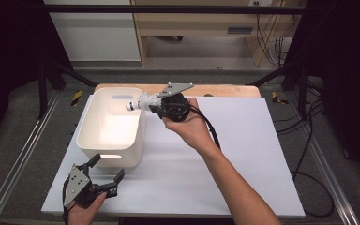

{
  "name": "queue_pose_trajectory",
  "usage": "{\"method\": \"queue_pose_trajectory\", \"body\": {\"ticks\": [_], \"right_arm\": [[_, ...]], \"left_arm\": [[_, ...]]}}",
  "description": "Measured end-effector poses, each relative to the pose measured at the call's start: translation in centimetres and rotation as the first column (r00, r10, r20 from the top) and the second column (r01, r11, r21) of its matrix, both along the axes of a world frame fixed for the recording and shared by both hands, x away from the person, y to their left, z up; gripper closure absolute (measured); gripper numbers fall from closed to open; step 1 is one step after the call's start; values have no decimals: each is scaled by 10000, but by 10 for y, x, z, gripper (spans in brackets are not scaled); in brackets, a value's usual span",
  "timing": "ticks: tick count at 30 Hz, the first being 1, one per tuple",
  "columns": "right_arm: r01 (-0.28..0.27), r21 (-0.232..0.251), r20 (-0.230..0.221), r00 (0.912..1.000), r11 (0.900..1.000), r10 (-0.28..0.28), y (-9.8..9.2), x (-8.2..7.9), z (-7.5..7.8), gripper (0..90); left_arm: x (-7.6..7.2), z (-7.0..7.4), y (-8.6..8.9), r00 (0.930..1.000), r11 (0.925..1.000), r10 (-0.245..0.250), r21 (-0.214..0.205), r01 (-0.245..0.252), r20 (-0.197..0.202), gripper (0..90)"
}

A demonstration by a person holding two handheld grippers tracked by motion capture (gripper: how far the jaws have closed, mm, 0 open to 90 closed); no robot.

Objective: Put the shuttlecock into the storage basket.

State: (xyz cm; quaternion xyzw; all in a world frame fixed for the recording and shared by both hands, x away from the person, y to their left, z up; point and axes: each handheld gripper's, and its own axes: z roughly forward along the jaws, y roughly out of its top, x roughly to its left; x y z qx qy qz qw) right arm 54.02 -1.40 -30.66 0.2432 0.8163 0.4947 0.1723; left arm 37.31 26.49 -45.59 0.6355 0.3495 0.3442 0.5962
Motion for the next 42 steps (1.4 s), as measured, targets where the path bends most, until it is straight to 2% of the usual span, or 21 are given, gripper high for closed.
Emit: {"method": "queue_pose_trajectory", "body": {"ticks": [27,42], "right_arm": [[-503,-502,-18,9987,9975,502,45,11,1,893],[-696,-694,-76,9976,9952,692,57,16,-2,893]], "left_arm": [[0,0,0,10000,10000,4,-40,-4,-18,17],[0,0,0,10000,10000,-3,-42,3,-23,17]]}}
